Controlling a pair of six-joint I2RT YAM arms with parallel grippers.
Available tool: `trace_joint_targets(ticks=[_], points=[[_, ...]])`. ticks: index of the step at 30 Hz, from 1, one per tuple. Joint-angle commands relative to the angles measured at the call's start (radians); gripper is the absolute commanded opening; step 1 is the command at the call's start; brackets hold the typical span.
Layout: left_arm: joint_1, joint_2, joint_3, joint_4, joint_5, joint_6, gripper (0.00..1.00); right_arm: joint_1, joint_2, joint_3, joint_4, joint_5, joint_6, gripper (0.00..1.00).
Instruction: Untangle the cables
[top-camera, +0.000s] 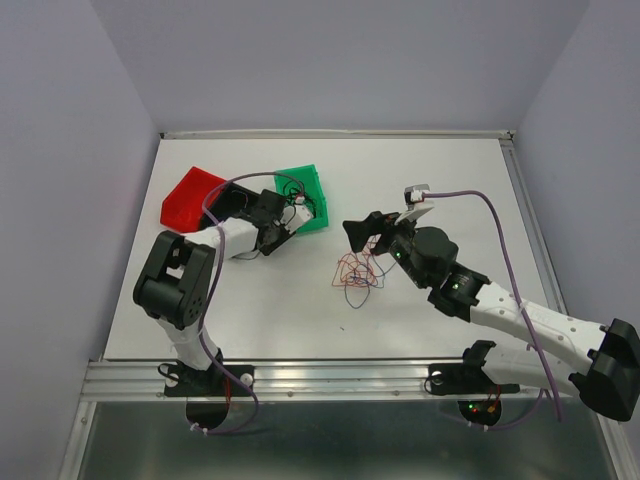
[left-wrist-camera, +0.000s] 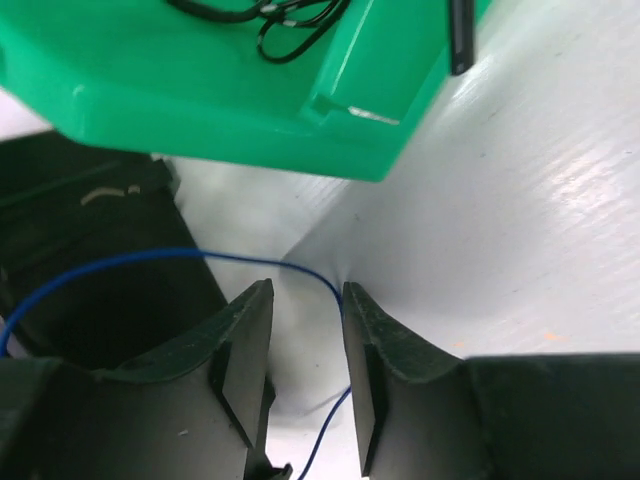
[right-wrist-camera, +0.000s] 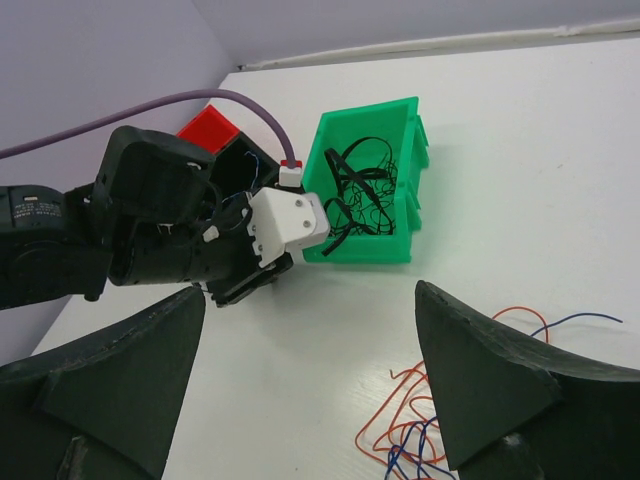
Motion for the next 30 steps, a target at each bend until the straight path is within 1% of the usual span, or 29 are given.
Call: trace_joint_targets(ticks=[1, 3, 5, 8, 9, 10, 14, 17, 18, 20, 21, 23, 25, 28, 30], points=[[0.002, 0.029, 0.019, -0.102, 0.173, 0.027, 0.42, 0.007, -0.01, -0.003, 0.027, 0.013, -0.009, 0.9], [0.003, 0.027, 0.026, -0.121, 0.196, 0.033, 0.38, 0.007, -0.012, -0.003, 0.027, 0.015, -0.008, 0.9], [0.006, 0.033, 0.035, -0.148, 0.225, 0.038, 0.31, 0.007, -0.012, -0.004, 0.027, 0.015, -0.008, 0.9], [0.012, 0.035, 0.038, -0.165, 0.224, 0.029, 0.32, 0.007, -0.015, -0.004, 0.027, 0.013, -0.009, 0.9], [0.015, 0.026, 0.035, -0.164, 0.213, 0.024, 0.35, 0.007, -0.017, -0.004, 0.027, 0.013, -0.009, 0.9], [0.02, 0.018, 0.021, -0.152, 0.195, 0.024, 0.41, 0.007, -0.02, -0.004, 0.027, 0.013, -0.009, 0.9], [0.046, -0.006, 0.006, -0.162, 0.214, 0.032, 0.4, 0.007, -0.027, -0.007, 0.027, 0.013, -0.009, 0.9], [0.051, 0.01, 0.001, -0.168, 0.214, 0.044, 0.33, 0.007, -0.03, -0.007, 0.027, 0.011, -0.008, 0.9], [0.052, 0.018, 0.0, -0.17, 0.216, 0.049, 0.28, 0.007, -0.032, -0.009, 0.027, 0.011, -0.008, 0.9], [0.058, 0.023, -0.001, -0.172, 0.22, 0.052, 0.24, 0.007, -0.033, -0.01, 0.027, 0.013, -0.008, 0.9], [0.058, 0.027, -0.001, -0.172, 0.222, 0.053, 0.19, 0.007, -0.036, -0.01, 0.027, 0.013, -0.008, 0.9], [0.062, 0.032, 0.003, -0.181, 0.233, 0.066, 0.15, 0.005, -0.038, -0.012, 0.027, 0.016, -0.008, 0.9], [0.062, 0.043, 0.006, -0.195, 0.245, 0.078, 0.0, 0.007, -0.041, -0.012, 0.027, 0.016, -0.008, 0.9], [0.065, 0.04, 0.013, -0.198, 0.245, 0.073, 0.0, 0.007, -0.038, -0.012, 0.029, 0.015, -0.008, 0.9], [0.069, 0.006, 0.022, -0.207, 0.243, 0.069, 0.0, 0.007, -0.036, -0.012, 0.029, 0.016, -0.008, 0.9]])
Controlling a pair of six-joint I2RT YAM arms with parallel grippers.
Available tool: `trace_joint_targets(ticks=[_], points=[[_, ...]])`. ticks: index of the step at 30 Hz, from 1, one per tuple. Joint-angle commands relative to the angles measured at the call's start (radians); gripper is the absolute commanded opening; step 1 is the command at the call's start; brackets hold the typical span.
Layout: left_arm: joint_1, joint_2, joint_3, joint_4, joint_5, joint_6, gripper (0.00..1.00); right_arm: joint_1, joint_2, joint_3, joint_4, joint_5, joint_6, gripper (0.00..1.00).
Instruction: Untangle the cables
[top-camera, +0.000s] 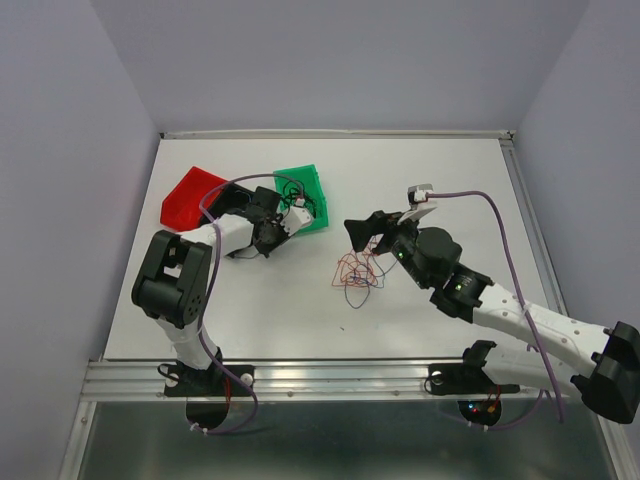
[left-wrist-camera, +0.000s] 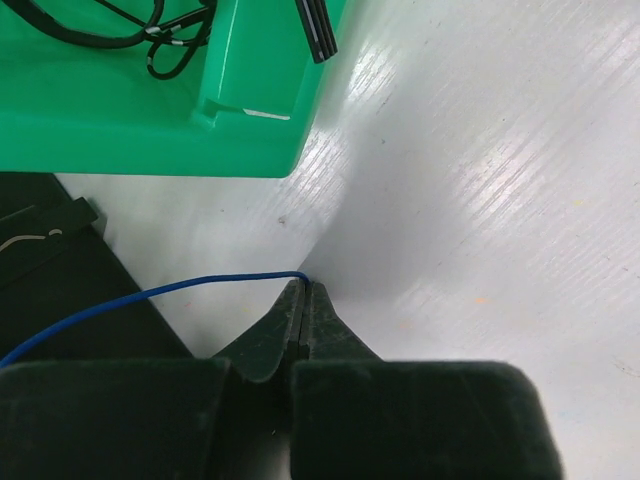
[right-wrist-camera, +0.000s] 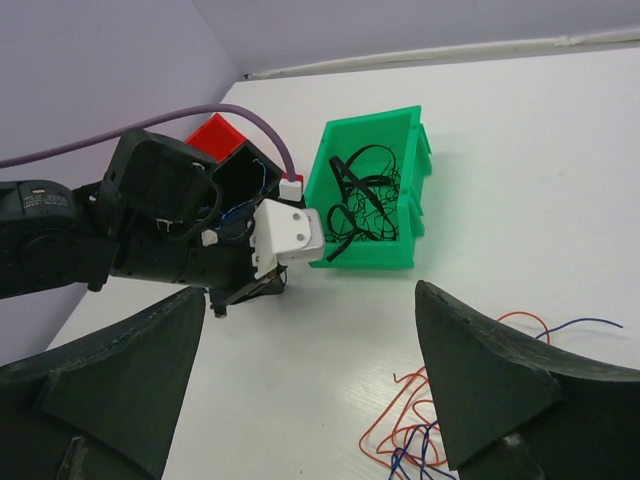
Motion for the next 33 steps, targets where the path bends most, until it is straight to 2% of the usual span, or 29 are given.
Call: trace_joint_targets(ticks=[1, 10, 13, 16, 24, 33], points=[[0.019, -0.019, 0.004, -0.124, 0.019, 0.003, 0.0, 0.007, -0.016, -0.012, 0.029, 0.018, -0.008, 0.9], [0.076, -0.22, 0.161, -0.325, 0.112, 0.024, 0.0, 0.007, -0.01, -0.01, 0.029, 0.016, -0.008, 0.9], [0.114, -0.242, 0.245, -0.397, 0.204, 0.046, 0.0, 0.007, -0.01, -0.01, 0.029, 0.013, -0.008, 0.9], [0.143, -0.24, 0.287, -0.445, 0.241, 0.059, 0.0, 0.007, -0.012, -0.012, 0.029, 0.013, -0.006, 0.9], [0.25, -0.205, 0.351, -0.442, 0.241, 0.093, 0.0, 0.007, -0.01, -0.013, 0.032, 0.01, -0.003, 0.9], [0.336, -0.053, 0.385, -0.353, 0.223, 0.105, 0.0, 0.007, -0.009, -0.013, 0.034, 0.01, -0.003, 0.9]])
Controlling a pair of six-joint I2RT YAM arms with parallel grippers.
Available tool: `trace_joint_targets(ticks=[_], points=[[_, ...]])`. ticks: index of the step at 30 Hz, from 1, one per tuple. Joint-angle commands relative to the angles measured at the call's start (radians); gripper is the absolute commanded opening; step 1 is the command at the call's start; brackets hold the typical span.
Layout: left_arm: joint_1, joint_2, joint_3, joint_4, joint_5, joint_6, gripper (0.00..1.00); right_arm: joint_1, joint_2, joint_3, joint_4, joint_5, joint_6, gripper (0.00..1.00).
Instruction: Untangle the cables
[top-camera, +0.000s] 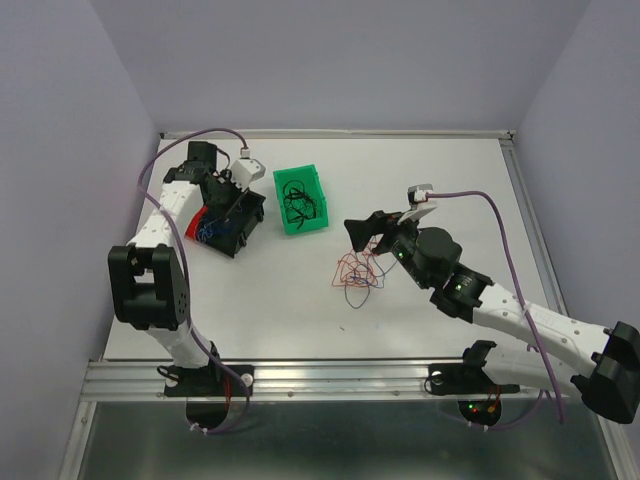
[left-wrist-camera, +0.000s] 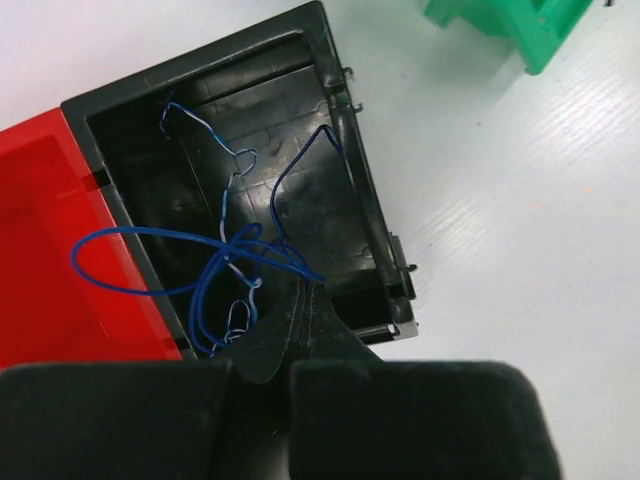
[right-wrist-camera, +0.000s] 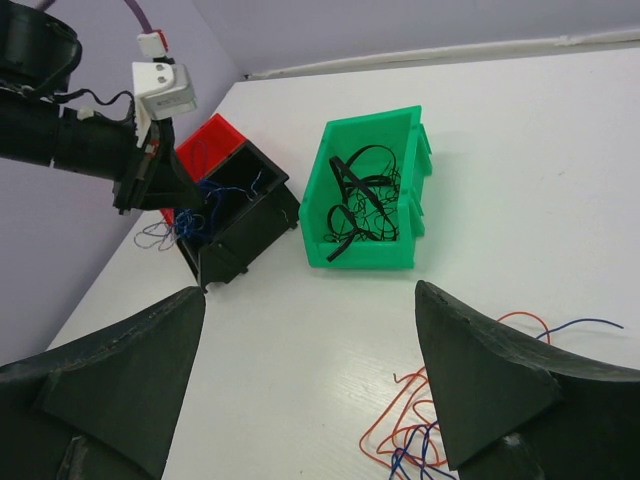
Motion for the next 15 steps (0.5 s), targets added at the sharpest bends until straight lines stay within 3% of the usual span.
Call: trace_joint_targets(ticks=[1, 9, 15], points=[[0.016, 0.055, 0.015, 0.069, -0.018, 0.018, 0.0, 0.007, -0.009, -0.013, 0.034, 0.01, -0.003, 0.9], [0.017, 0.141, -0.083, 0.307, -0.07, -0.037, 0.0, 0.007, 0.007, -0.012, 0.037, 0.008, -0.003, 0.9], [0.017, 0.097, -0.149, 0.382, -0.07, -0.06, 0.04, 0.007, 0.031, -0.004, 0.032, 0.016, -0.002, 0.9]])
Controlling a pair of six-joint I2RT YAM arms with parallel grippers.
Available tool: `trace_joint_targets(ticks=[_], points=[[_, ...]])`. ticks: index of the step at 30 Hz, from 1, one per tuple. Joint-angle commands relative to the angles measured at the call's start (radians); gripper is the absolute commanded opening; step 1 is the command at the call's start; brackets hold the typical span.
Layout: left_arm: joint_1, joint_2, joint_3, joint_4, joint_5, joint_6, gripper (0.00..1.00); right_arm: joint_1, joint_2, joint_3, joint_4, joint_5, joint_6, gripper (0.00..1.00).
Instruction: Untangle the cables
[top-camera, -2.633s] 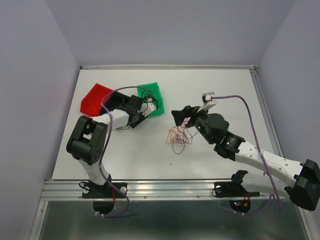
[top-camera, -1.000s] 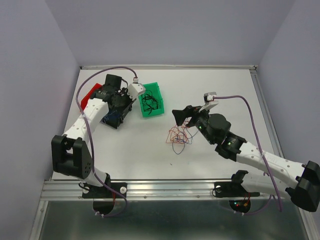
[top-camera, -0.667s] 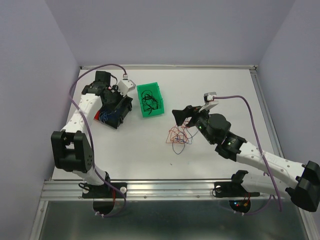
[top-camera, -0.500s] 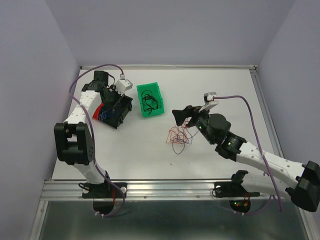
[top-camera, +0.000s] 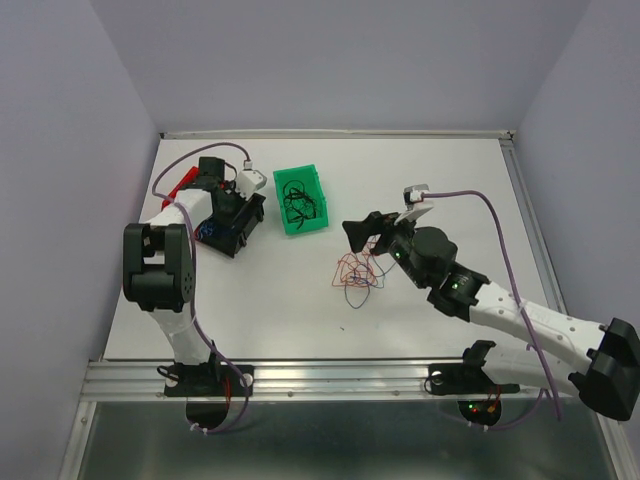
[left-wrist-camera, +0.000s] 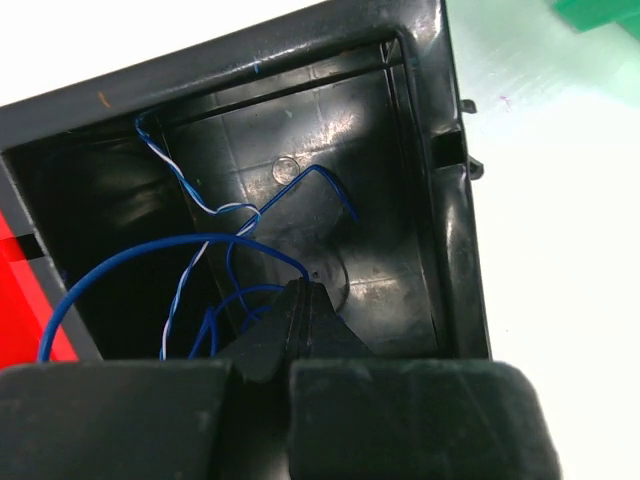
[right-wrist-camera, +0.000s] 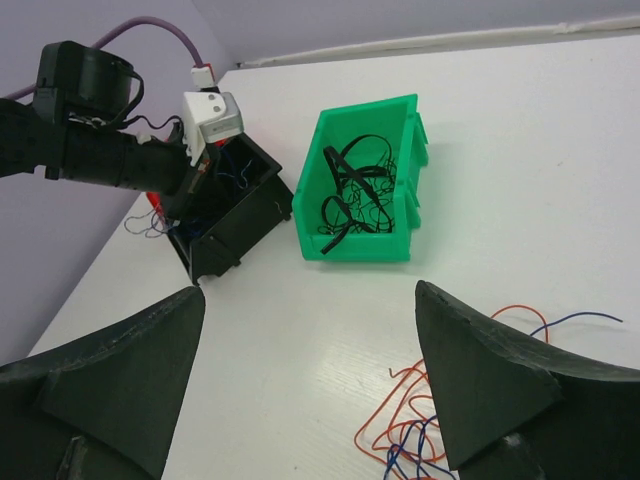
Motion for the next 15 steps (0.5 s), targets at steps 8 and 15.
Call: trace_joint_targets(ticks=[8, 15], points=[[0.001, -0.158, 0.017, 0.001, 0.047, -0.026, 0.39, 0.007, 0.087, 0.063, -0.131, 0.119, 0.046, 0.9], [0.001, -0.233, 0.002, -0.074, 0.022, 0.004, 0.55, 0.007, 0.248, 0.181, -0.444, 0.094, 0.099, 0.88]])
